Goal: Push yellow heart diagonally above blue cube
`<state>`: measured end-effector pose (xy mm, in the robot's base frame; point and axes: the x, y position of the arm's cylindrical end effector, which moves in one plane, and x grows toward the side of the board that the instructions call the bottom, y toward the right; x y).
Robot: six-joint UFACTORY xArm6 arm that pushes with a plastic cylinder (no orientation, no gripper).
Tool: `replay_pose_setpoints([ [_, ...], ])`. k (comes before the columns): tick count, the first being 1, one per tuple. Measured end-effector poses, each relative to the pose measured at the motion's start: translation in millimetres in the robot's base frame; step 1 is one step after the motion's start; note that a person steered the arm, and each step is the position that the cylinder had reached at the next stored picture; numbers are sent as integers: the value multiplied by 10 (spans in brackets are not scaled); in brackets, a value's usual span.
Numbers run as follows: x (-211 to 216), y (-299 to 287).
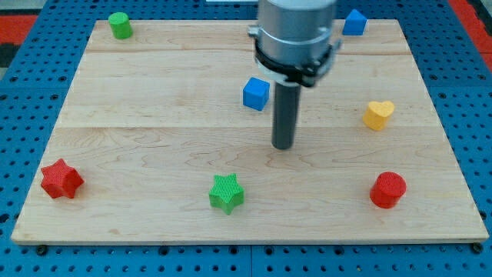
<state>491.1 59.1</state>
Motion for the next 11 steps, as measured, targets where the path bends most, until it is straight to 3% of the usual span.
replay_pose_setpoints([
  [1, 77, 372],
  [3, -334, 1604],
  [4, -570, 1641],
  [5, -590, 1215],
  [7, -1205, 708],
  [9, -1662, -250],
  [10, -1731, -466],
  [11, -1869, 166],
])
